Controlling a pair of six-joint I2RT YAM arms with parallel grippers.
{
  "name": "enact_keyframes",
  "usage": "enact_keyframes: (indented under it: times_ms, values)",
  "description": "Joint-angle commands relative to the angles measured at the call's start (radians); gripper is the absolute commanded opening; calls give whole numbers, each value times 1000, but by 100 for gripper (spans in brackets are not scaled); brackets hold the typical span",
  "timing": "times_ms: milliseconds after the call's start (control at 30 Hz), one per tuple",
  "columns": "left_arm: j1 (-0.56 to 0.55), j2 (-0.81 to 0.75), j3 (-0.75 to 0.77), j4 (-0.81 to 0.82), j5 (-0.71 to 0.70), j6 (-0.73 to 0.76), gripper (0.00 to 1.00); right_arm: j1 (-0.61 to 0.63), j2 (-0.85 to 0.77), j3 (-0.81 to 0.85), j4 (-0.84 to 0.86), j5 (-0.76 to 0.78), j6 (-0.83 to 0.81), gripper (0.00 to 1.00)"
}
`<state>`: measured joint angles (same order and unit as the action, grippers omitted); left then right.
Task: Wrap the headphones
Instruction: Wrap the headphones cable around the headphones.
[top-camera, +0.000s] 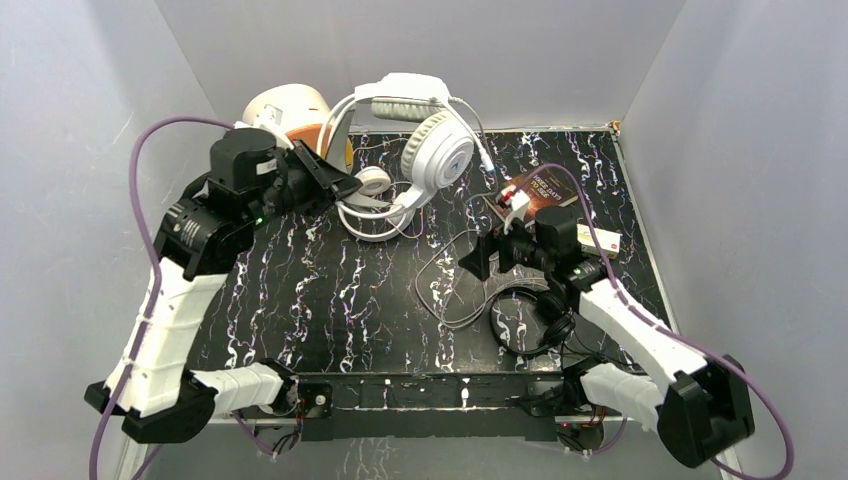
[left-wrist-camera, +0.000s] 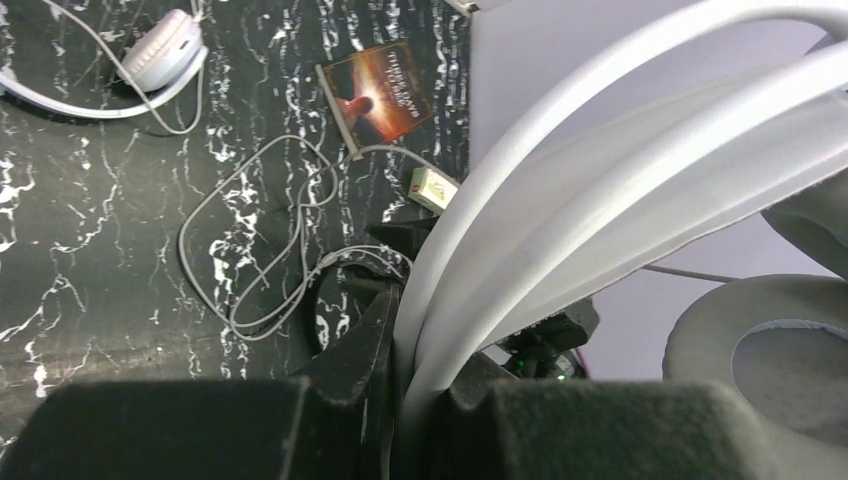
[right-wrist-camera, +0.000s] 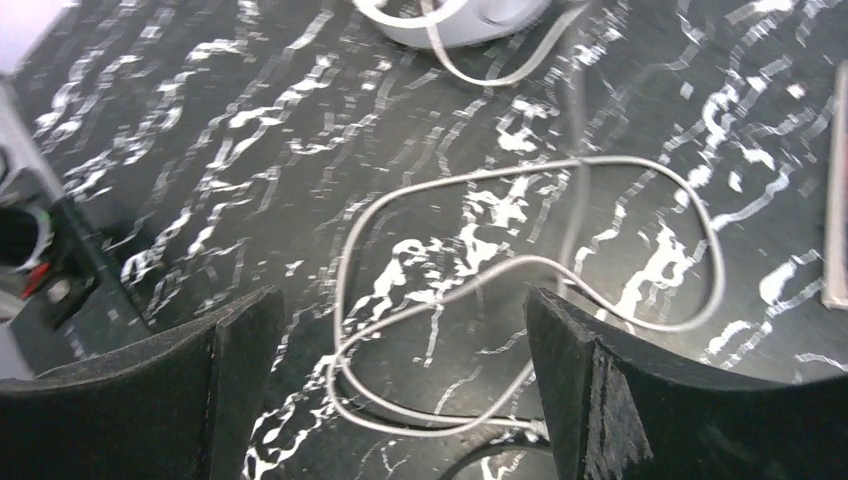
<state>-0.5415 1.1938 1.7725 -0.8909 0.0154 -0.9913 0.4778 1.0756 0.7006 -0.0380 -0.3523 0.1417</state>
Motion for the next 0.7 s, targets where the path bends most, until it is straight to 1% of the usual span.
enact_keyframes:
  times_ms: [0, 67, 200, 333, 433, 567, 667]
  values:
    - [-2, -67, 29, 97, 71, -46, 0, 0, -154, -93, 250, -224, -6, 99]
    - [-2, -73, 29, 114, 96, -67, 0, 0, -159, -106, 346, -225, -6, 99]
    - [-2, -86, 28, 137, 146, -108, 0, 1, -103, -39, 376, -151, -10, 99]
    - [-2, -112, 11, 164, 187, -139, 0, 0, -62, -43, 518, -213, 55, 99]
    - [-2, -123, -2, 185, 216, -152, 0, 0, -14, -41, 667, -316, 131, 99]
    - [-2, -117, 3, 194, 243, -156, 0, 1, 39, -32, 760, -390, 189, 99]
    - [-2, -122, -6, 211, 258, -162, 0, 0, 41, -41, 798, -401, 214, 99]
